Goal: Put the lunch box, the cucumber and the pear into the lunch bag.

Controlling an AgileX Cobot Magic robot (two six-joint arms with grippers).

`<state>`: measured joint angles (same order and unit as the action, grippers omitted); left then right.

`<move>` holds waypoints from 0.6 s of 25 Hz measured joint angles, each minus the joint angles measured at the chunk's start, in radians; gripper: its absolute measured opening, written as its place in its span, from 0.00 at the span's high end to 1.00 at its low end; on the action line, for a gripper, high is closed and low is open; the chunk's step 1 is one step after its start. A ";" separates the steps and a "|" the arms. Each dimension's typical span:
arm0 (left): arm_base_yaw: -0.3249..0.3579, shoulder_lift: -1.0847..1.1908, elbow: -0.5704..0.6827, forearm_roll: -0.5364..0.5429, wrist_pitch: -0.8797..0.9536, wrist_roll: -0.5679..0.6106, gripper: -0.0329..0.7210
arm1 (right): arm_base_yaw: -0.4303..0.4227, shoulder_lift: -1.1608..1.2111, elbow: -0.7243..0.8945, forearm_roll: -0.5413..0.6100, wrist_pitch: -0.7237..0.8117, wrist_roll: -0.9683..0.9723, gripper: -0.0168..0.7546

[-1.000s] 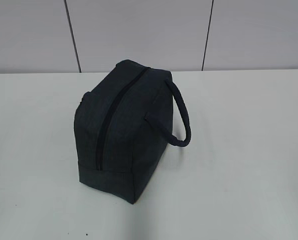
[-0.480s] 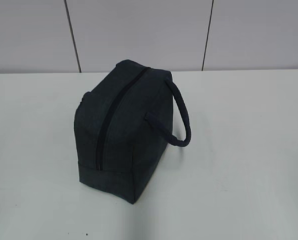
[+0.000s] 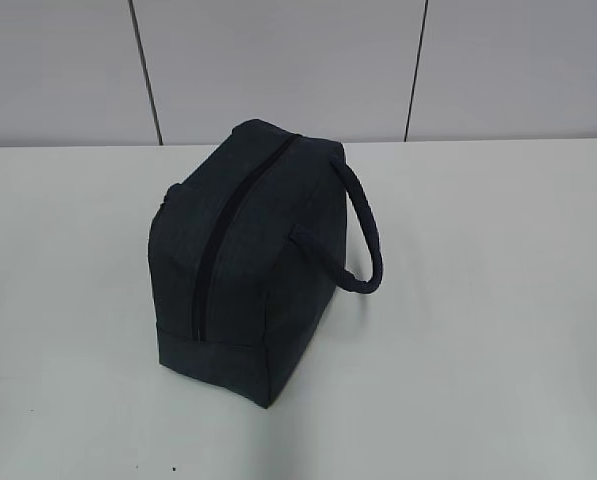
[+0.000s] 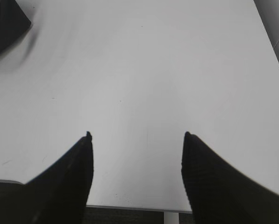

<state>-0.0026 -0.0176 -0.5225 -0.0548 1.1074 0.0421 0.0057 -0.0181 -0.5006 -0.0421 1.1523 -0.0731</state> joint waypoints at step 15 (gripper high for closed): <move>0.000 0.000 0.000 0.000 0.000 0.000 0.64 | 0.000 0.000 0.000 0.000 0.000 0.000 0.37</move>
